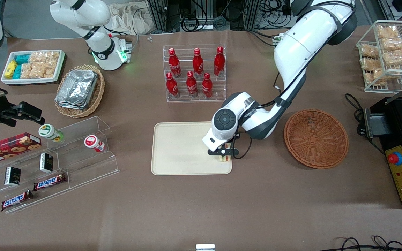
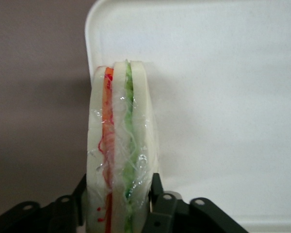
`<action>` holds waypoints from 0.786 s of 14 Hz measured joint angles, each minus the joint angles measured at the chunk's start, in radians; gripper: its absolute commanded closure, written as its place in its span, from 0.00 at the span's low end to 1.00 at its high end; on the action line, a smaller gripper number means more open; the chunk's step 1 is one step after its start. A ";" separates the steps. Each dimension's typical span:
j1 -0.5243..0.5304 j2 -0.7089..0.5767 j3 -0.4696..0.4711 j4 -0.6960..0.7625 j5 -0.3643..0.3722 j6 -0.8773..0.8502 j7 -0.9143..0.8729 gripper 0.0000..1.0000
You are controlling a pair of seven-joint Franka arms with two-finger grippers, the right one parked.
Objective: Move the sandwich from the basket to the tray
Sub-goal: 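Open the left gripper to release the sandwich and raise away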
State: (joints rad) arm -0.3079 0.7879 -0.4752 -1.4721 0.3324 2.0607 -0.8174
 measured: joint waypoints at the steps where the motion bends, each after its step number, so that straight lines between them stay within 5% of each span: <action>1: 0.000 -0.007 0.000 0.011 0.004 -0.016 -0.003 0.00; 5: 0.028 -0.143 0.001 0.058 -0.049 -0.184 -0.014 0.00; 11: 0.299 -0.455 0.008 0.064 -0.244 -0.464 0.269 0.00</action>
State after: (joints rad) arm -0.0092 0.3325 -0.4670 -1.4083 0.0884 1.5971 -0.5488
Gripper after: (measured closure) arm 0.000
